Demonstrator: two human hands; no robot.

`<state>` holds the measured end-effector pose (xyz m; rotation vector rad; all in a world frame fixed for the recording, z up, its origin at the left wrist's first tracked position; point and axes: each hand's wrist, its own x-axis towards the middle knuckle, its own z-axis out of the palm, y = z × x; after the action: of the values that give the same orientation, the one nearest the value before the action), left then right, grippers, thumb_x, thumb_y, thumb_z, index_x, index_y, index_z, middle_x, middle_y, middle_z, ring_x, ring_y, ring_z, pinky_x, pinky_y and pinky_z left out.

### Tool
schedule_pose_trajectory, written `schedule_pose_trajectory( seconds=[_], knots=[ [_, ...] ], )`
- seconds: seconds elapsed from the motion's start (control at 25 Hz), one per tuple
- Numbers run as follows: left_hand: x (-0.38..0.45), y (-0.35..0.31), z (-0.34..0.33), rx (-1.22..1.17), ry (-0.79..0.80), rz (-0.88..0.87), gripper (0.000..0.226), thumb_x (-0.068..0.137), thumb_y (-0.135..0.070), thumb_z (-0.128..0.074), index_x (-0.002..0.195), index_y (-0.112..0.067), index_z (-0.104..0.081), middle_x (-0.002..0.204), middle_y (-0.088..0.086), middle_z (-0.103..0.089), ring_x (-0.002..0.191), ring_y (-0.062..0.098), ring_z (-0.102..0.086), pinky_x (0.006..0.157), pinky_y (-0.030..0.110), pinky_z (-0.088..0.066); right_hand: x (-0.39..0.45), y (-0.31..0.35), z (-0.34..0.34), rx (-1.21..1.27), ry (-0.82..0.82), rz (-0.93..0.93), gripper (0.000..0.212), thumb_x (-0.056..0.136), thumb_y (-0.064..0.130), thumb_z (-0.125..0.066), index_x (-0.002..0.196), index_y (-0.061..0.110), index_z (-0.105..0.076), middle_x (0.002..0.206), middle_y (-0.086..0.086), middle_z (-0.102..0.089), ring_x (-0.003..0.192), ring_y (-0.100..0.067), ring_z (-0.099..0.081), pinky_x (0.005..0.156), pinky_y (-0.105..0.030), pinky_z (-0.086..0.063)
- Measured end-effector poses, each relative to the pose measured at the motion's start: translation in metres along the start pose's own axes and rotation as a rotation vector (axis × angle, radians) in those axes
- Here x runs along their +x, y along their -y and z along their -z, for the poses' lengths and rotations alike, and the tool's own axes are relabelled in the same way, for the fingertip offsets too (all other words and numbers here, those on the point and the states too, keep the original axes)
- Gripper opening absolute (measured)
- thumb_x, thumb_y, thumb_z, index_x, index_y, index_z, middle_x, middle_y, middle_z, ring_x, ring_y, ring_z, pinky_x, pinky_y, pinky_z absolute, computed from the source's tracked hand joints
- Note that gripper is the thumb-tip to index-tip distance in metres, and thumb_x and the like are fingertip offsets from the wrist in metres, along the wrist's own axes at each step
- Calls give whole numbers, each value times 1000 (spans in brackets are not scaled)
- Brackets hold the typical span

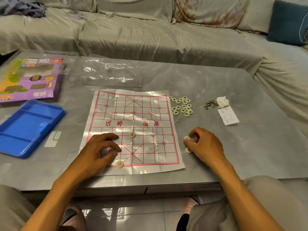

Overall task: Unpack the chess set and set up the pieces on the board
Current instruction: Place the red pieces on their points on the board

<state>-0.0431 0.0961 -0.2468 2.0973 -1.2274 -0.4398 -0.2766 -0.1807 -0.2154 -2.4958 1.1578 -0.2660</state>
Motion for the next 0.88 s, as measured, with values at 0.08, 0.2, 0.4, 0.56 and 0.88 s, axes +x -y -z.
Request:
schedule_pose_trajectory(
  seconds=[0.08,0.2,0.4,0.56,0.88],
  knots=[
    [0,0,1,-2,0,6,21,81,-46,-51,93,-38,-67,128,-31,-42,123,0,-34,99,26,-35,0,1,-4,10,-4,13,18,85,46,-62,93,30,-62,90,11,-61,77,-8,-55,69,-27,-48],
    [-2,2,1,-1,-4,0,22,81,-46,-51,93,-38,-67,128,-33,-41,123,-1,-34,98,24,-34,1,0,-1,96,42,32,19,86,40,-64,104,32,-63,93,11,-61,80,-8,-56,71,-24,-47],
    [0,5,1,13,5,-4,21,81,-45,-51,94,-39,-67,130,-28,-44,124,1,-34,98,23,-32,5,-25,35,152,28,-106,12,85,23,-66,94,31,-67,83,10,-62,75,-10,-59,70,-35,-57],
    [0,4,-1,8,1,-10,10,88,-35,-61,94,-38,-67,129,-29,-43,124,2,-35,96,22,-31,-3,-26,33,124,202,0,18,82,20,-71,93,34,-68,82,4,-64,74,-13,-59,69,-28,-52],
    [0,0,-1,-3,-4,-12,20,81,-44,-52,93,-39,-67,128,-30,-43,122,-1,-34,97,24,-33,-4,-24,20,60,185,1,21,82,33,-71,103,29,-68,80,11,-61,72,-10,-58,65,-20,-45]
  ],
)
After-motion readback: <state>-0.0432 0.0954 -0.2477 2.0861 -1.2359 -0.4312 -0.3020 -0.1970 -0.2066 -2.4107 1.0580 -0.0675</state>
